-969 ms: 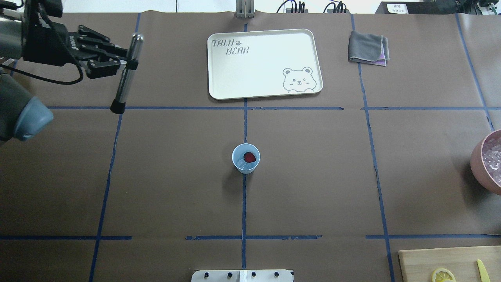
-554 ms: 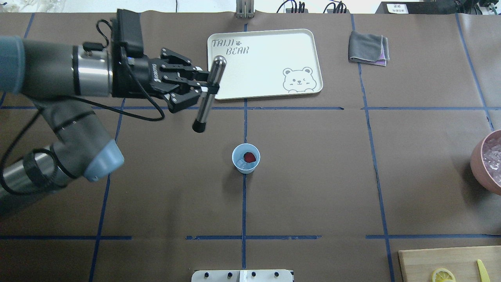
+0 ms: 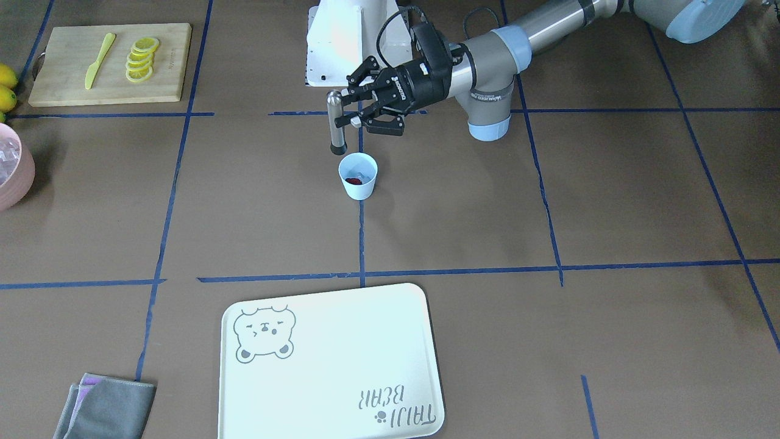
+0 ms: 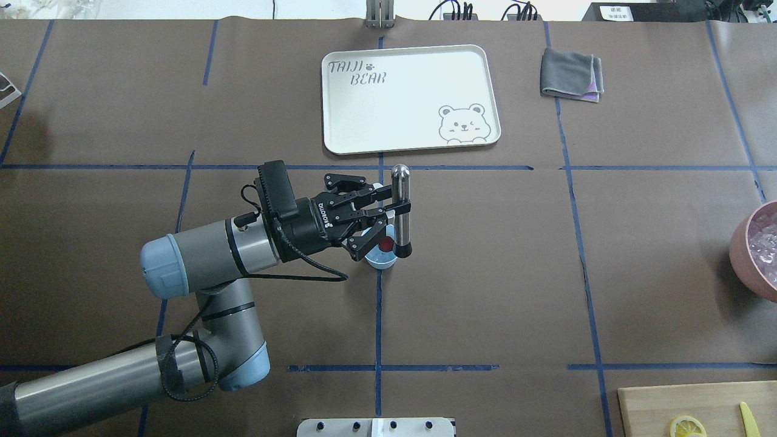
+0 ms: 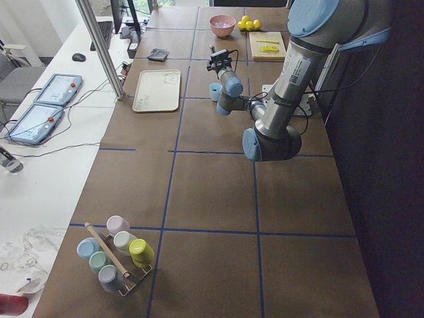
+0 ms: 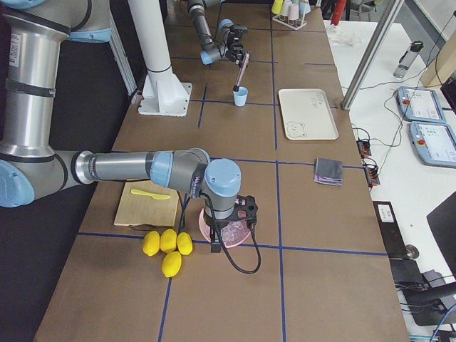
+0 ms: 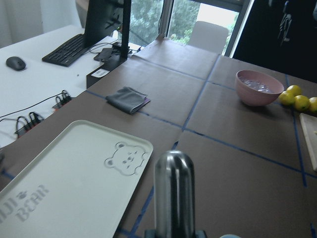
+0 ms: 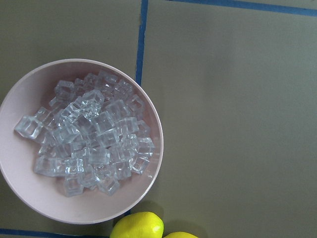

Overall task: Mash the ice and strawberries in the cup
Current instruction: 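Carry the muddler with the left gripper over the blue cup, then press the muddler down into the cup with the left gripper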

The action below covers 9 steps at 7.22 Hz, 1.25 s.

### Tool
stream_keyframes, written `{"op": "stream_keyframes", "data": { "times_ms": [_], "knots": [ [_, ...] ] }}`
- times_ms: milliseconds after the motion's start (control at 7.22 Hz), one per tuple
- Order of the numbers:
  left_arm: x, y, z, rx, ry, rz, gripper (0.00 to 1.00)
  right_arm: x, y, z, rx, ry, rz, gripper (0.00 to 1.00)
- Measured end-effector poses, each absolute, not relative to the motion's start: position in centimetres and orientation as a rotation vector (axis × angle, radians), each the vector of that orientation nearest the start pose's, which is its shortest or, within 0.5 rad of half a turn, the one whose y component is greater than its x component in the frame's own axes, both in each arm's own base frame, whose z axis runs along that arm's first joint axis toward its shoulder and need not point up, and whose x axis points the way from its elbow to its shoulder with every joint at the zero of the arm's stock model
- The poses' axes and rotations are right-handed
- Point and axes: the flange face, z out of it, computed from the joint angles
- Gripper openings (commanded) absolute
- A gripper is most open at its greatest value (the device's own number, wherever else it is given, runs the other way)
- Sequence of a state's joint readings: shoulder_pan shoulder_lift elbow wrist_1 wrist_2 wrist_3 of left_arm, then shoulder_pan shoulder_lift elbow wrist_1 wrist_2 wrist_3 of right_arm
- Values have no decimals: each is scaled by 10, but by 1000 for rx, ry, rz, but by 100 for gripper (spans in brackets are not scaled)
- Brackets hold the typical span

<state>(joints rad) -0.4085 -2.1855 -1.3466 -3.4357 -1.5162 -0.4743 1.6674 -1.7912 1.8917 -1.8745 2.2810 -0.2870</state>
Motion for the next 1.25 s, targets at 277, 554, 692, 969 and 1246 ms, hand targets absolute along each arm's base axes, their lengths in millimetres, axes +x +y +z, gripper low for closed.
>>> {"op": "stream_keyframes", "data": {
  "times_ms": [277,554,692,969,1246],
  "knots": [
    [515,-386,225,1661,1603,283,0,105,-373,630,-51,-731,-111,99],
    [501,-400,231,1681,1580,272,0,105,-374,629,-48,-731,-112,99],
    [497,-398,243,1670,1573,286,0,105,-375,629,-48,-731,-112,99],
    [496,-387,257,1643,1581,315,0,105,-375,629,-47,-731,-113,99],
    [503,-378,255,1633,1595,321,0,105,-375,629,-46,-730,-113,99]
  ]
}}
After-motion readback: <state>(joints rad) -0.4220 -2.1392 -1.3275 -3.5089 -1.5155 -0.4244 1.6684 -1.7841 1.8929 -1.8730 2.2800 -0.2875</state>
